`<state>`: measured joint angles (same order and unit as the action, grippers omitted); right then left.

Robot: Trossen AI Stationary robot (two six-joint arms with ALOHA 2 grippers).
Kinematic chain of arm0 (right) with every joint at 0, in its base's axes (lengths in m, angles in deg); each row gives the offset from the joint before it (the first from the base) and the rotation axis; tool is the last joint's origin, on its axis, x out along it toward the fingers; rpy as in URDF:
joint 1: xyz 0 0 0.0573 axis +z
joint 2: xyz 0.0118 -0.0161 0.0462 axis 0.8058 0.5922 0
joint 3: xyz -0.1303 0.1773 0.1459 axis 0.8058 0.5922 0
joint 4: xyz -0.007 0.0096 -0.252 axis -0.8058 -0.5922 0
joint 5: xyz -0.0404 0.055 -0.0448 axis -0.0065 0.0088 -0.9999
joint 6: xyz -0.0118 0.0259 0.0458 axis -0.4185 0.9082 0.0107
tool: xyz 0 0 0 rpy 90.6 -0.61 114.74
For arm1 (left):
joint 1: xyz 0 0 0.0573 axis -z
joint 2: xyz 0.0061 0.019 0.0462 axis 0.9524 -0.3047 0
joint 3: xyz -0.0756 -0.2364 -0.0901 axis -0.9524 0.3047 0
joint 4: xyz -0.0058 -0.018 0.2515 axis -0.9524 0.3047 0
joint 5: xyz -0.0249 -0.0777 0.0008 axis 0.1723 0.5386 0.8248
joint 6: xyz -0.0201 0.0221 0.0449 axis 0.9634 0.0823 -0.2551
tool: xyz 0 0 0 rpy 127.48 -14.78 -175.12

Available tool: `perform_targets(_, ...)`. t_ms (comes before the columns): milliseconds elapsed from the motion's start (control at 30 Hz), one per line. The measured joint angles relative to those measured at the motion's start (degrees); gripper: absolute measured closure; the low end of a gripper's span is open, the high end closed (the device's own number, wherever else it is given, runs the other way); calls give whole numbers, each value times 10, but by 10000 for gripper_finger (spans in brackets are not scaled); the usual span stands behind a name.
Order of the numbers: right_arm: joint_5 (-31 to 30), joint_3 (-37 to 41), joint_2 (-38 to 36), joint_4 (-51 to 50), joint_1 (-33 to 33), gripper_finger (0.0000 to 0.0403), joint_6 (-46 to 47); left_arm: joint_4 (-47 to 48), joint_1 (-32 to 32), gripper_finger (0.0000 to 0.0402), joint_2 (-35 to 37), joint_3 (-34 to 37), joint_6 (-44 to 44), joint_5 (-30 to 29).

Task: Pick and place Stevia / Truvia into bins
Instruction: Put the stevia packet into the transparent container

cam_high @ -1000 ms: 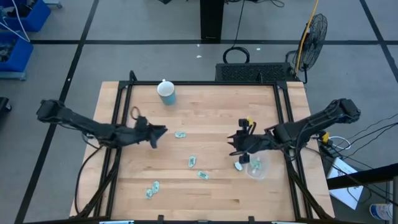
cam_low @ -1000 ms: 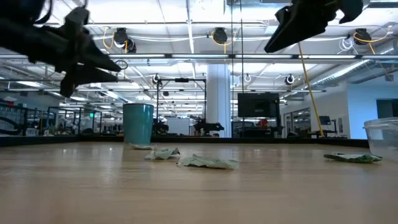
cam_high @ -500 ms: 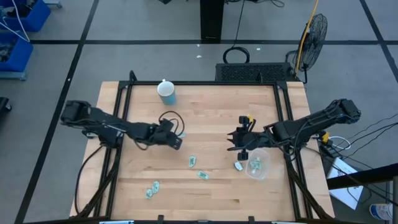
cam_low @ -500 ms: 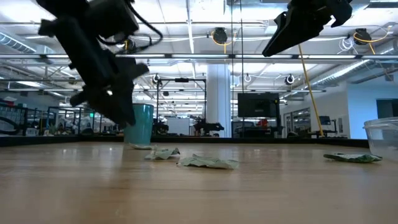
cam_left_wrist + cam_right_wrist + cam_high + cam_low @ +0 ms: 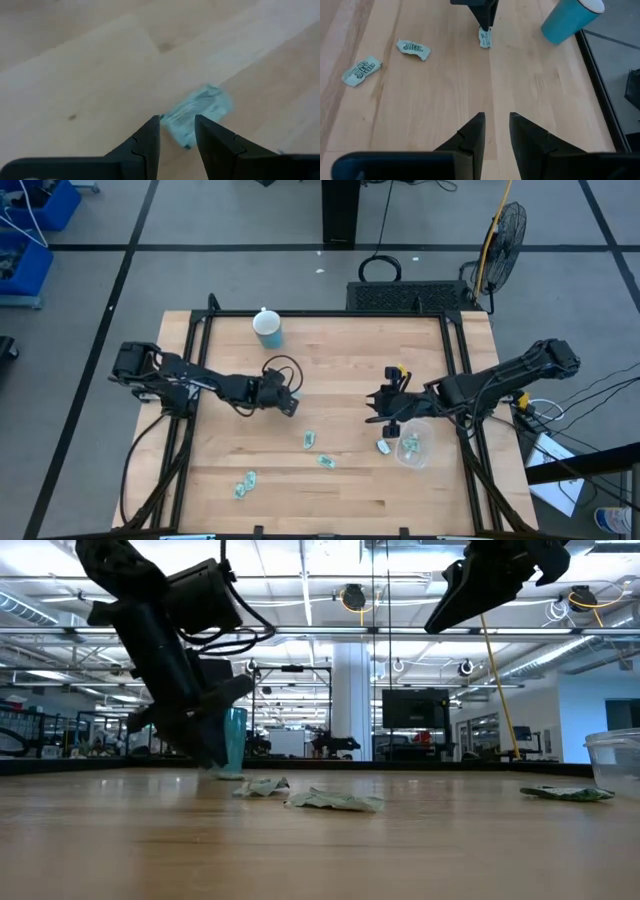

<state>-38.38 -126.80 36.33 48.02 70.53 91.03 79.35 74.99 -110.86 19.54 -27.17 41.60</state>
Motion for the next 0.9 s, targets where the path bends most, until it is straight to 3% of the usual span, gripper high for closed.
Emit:
perform_targets(100,0,14,1,30,0,319,29,-24,-1,302,0,0,-26,11)
perform_targets(233,1,62,1,114,0,312,84,-23,-4,364,0,0,-36,16)
perform_targets(333,42,109,1,182,-3,293,110,-21,-9,394,0,0,-37,21)
perform_targets(400,75,141,1,231,-7,275,121,-20,-13,390,0,0,-37,21)
perform_targets(567,58,193,1,330,-8,229,111,-20,-15,358,7,0,-65,24)
perform_targets(733,54,206,1,355,-8,205,101,8,-16,310,6,0,-73,12)
perform_targets(900,24,206,1,356,-16,203,161,53,-18,257,6,0,-58,-11)
